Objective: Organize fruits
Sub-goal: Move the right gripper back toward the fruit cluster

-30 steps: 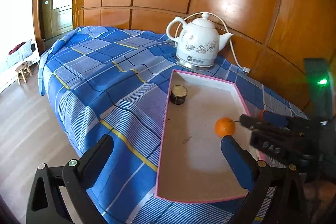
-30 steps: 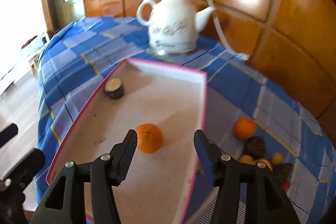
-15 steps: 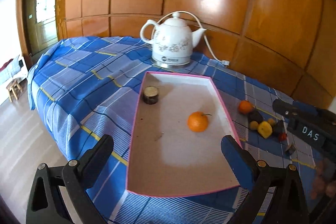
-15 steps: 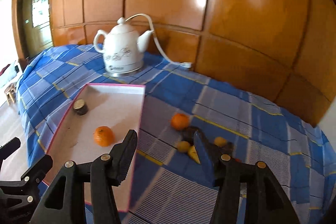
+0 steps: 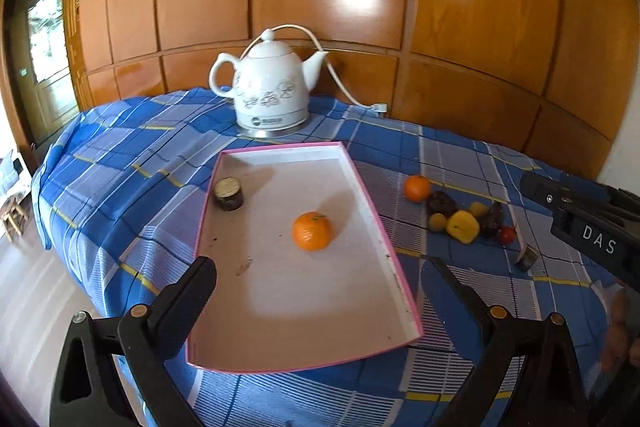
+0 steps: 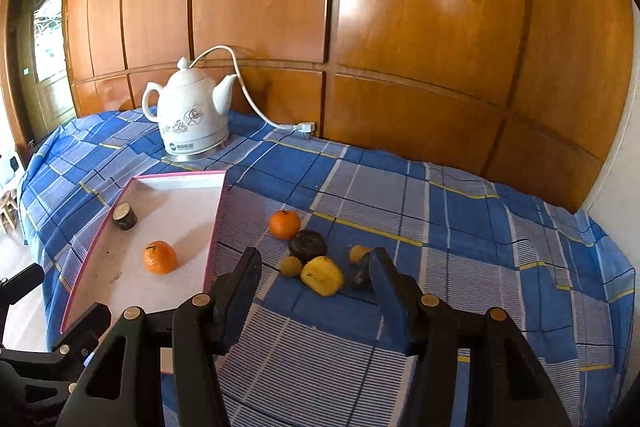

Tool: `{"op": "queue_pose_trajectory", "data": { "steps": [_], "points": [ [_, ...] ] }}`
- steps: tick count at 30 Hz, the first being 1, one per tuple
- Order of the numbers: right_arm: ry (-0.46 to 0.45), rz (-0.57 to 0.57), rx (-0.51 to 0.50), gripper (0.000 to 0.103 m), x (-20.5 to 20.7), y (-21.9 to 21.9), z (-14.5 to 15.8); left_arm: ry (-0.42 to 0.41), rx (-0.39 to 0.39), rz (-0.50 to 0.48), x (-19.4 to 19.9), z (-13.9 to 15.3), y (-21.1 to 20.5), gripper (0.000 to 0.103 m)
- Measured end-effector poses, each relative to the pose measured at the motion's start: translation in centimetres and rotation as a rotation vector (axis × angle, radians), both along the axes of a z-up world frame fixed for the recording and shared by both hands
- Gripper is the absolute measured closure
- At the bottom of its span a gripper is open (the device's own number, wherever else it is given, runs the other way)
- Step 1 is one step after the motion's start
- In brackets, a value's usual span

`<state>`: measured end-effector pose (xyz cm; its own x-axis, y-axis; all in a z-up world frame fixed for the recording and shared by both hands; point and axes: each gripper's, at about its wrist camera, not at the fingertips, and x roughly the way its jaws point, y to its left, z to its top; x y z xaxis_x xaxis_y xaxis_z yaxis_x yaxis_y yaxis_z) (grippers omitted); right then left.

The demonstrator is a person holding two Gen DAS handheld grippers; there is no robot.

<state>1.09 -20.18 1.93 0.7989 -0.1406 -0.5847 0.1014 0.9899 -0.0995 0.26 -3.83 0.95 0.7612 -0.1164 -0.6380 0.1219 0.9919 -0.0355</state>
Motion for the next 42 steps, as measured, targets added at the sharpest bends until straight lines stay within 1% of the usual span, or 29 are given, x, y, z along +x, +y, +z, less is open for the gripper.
{"op": "queue_pose_trajectory", "data": {
  "steps": [4,10,19,27,30,35,37,40,42],
  "points": [
    [-0.027,-0.011,-0.005,0.046,-0.8,-0.7,0.5,-0.003,0.013,-0.031,0.0,0.2,-1.1,0.0],
    [-0.057,-0.057,-0.003,0.046,-1.6,-2.5,1.3,-0.01,0.018,-0.076,0.1,0.5,-2.8,0.0],
    [-0.063,-0.094,-0.015,0.046,-2.0,-4.3,1.6,-0.016,0.026,-0.14,0.2,0.7,-5.2,0.0],
    [-0.038,-0.098,-0.044,0.046,-1.5,-5.5,1.5,0.0,0.017,-0.181,0.7,0.2,-6.6,0.0],
    [0.008,-0.061,-0.048,0.046,-0.7,-6.2,1.2,0.023,-0.008,-0.21,1.1,-0.1,-7.0,0.0],
    [0.157,0.015,-0.001,0.046,1.6,-9.2,0.2,0.042,-0.047,-0.227,1.5,-0.4,-7.3,0.0],
    [0.209,0.023,0.024,0.046,2.6,-11.1,-0.4,0.055,-0.053,-0.236,1.8,-0.7,-7.4,0.0],
    [0.227,0.006,0.027,0.046,3.9,-13.8,-1.2,0.087,-0.083,-0.244,2.3,-1.2,-7.4,0.0],
    [0.242,-0.01,0.031,0.046,4.8,-15.7,-2.3,0.104,-0.078,-0.254,2.5,-1.5,-7.7,0.0]
  ]
}}
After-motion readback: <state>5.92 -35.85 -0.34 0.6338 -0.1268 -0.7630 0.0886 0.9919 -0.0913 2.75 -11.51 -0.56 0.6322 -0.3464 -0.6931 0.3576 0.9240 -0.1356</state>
